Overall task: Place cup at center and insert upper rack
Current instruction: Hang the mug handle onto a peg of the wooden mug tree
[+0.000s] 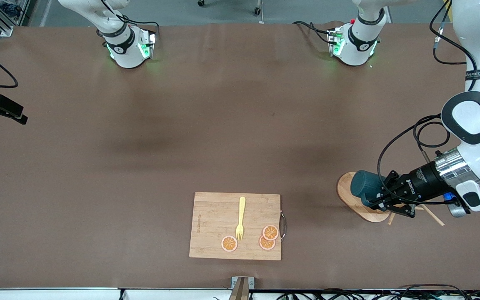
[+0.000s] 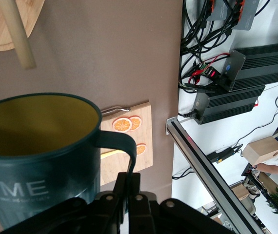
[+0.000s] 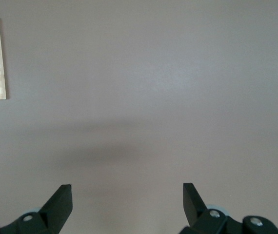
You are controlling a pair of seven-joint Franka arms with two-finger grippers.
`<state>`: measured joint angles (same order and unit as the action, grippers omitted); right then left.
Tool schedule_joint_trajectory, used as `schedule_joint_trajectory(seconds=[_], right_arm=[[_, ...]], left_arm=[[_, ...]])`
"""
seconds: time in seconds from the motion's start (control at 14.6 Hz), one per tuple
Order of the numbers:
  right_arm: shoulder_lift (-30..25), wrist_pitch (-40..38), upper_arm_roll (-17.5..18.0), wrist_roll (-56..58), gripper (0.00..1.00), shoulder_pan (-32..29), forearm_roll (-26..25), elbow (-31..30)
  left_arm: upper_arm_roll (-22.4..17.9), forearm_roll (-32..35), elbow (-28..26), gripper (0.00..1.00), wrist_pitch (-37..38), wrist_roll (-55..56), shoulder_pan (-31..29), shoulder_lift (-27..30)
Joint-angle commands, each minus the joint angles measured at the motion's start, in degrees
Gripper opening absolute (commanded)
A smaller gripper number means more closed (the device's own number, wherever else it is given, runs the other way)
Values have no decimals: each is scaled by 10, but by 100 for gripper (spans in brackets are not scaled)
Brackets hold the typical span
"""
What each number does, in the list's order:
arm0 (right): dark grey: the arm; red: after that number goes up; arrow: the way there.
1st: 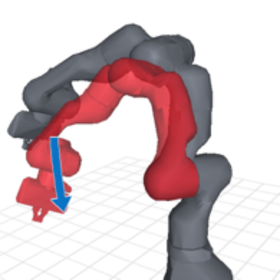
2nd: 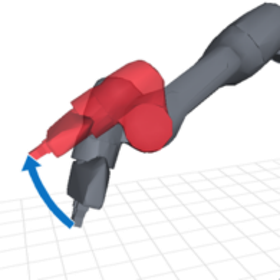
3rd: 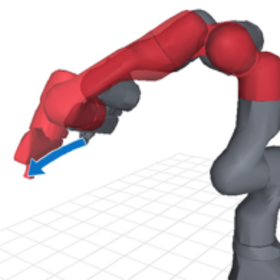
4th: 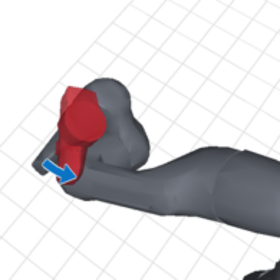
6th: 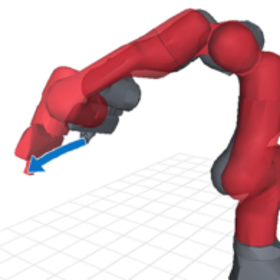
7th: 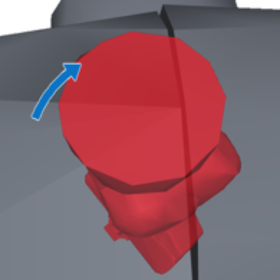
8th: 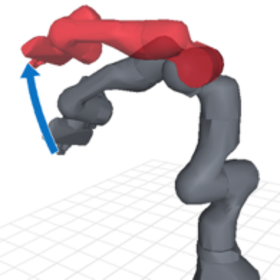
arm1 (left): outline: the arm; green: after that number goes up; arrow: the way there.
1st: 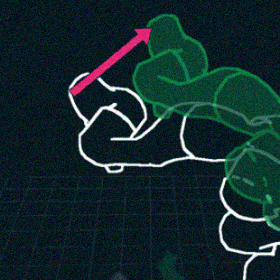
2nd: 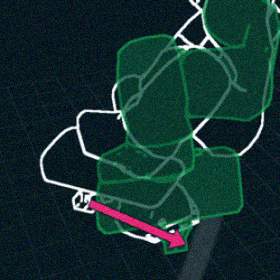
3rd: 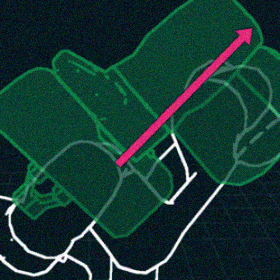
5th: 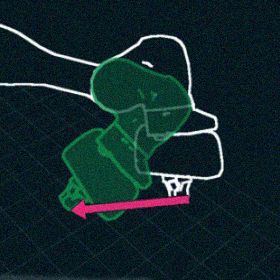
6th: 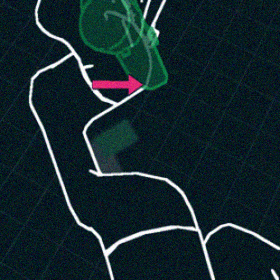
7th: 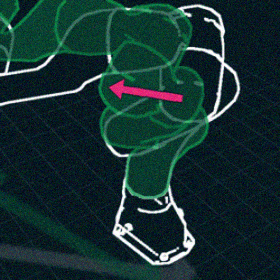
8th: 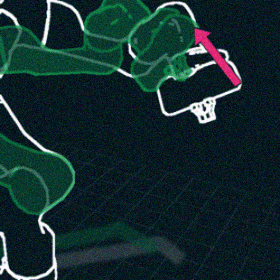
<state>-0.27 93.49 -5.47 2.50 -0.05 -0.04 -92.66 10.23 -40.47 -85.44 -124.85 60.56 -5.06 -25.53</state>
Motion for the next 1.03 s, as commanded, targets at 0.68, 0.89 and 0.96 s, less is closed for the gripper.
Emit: schedule_joint_trajectory(seconds=[0.68, 0.89, 0.96], right_arm=[[-46, 28, 0, 1, 100, 9, -11, -57], [-45, 27, 0, 1, 100, 9, -11, -56], [-45, 27, 0, 1, 100, 9, -11, -55]], left_arm=[[3, -55, -9, 3, 2, -93, -35, -17], [2, -54, -7, 4, 2, -95, -49, -23], [1, -54, -6, 4, 2, -97, -50, -26]])
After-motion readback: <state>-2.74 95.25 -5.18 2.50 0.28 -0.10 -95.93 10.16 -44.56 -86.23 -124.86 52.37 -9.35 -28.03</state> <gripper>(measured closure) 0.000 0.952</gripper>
